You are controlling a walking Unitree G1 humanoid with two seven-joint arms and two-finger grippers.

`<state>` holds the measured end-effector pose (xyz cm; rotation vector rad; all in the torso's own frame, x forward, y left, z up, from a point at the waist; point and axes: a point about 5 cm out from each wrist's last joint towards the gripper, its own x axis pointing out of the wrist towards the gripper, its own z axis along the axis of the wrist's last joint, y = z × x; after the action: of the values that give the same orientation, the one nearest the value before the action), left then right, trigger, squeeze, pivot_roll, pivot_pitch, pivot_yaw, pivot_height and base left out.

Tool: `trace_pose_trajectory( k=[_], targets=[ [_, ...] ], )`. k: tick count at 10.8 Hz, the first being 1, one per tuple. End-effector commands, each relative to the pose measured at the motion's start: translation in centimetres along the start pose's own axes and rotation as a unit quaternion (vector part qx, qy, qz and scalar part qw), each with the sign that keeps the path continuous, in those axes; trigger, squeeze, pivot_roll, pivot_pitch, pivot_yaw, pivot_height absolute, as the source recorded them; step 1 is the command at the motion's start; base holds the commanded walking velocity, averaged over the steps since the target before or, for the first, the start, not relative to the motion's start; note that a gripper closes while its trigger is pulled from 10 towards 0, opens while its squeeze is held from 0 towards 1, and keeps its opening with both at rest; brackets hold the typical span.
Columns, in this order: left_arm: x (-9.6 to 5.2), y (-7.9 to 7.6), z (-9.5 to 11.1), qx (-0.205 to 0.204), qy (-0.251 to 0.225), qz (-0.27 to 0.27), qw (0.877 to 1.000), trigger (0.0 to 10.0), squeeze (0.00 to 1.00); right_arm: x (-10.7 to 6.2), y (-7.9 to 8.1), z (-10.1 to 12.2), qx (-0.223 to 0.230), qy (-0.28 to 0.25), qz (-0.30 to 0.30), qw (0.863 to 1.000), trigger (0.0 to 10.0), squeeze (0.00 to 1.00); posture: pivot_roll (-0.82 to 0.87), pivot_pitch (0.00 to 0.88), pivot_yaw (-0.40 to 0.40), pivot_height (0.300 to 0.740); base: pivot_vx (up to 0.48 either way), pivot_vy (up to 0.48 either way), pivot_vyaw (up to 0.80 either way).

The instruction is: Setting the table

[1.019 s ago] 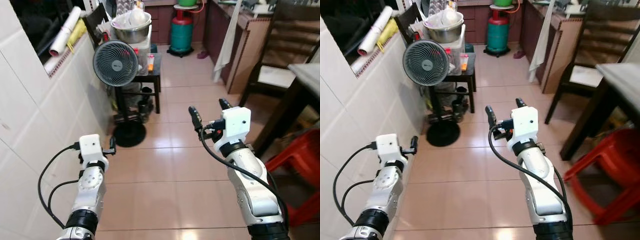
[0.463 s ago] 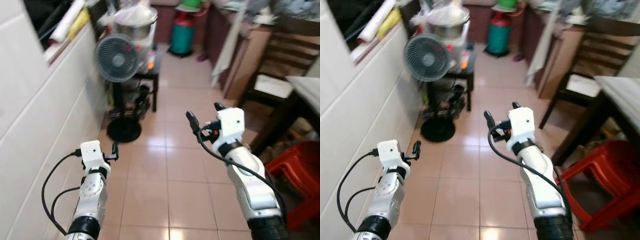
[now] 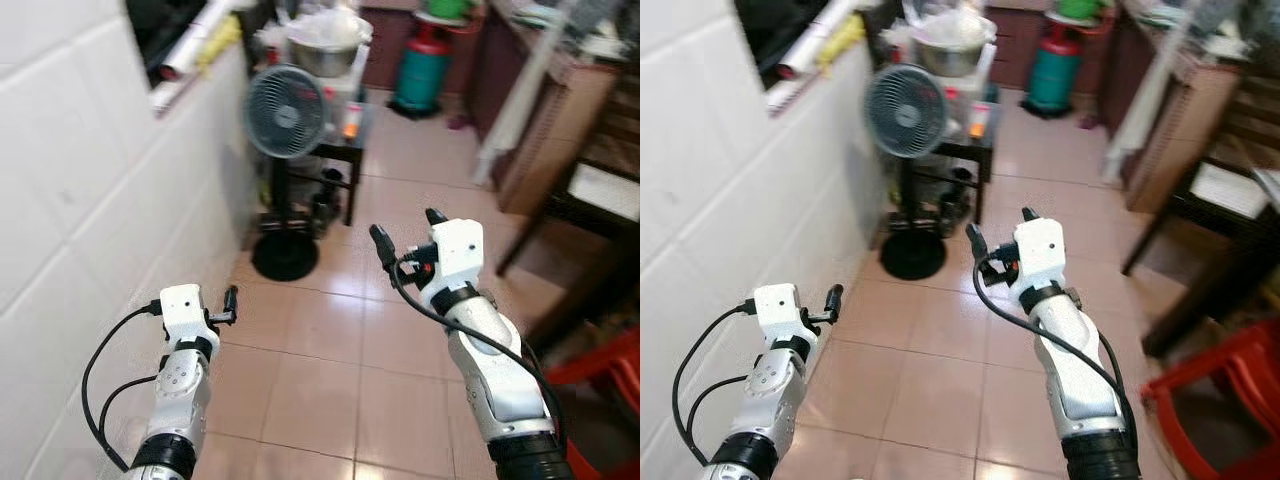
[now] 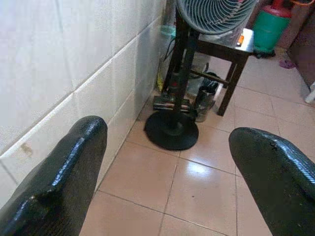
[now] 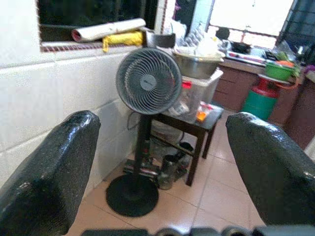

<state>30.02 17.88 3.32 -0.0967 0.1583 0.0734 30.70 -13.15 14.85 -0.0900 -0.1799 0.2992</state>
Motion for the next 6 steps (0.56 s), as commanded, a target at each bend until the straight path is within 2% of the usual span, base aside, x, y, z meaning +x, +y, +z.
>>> trace_pose_trajectory(
  k=[1,6],
  targets=[
    [0.6,0.0,0.8,0.002,-0.009,-0.009,1.000,10.0,0.00,-0.3,-0.5,-0.7,0.009,0.010,-0.020,1.000,10.0,0.00,-0.07,0.016,-0.005,0.740,0.277,0.000,0.00],
    [0.9,-1.0,0.1,-0.001,0.019,-0.036,0.999,10.0,0.00,-0.5,-1.2,-2.3,0.004,0.032,-0.042,0.999,10.0,0.00,-0.06,0.020,0.008,0.740,0.371,0.000,0.00]
  ],
)
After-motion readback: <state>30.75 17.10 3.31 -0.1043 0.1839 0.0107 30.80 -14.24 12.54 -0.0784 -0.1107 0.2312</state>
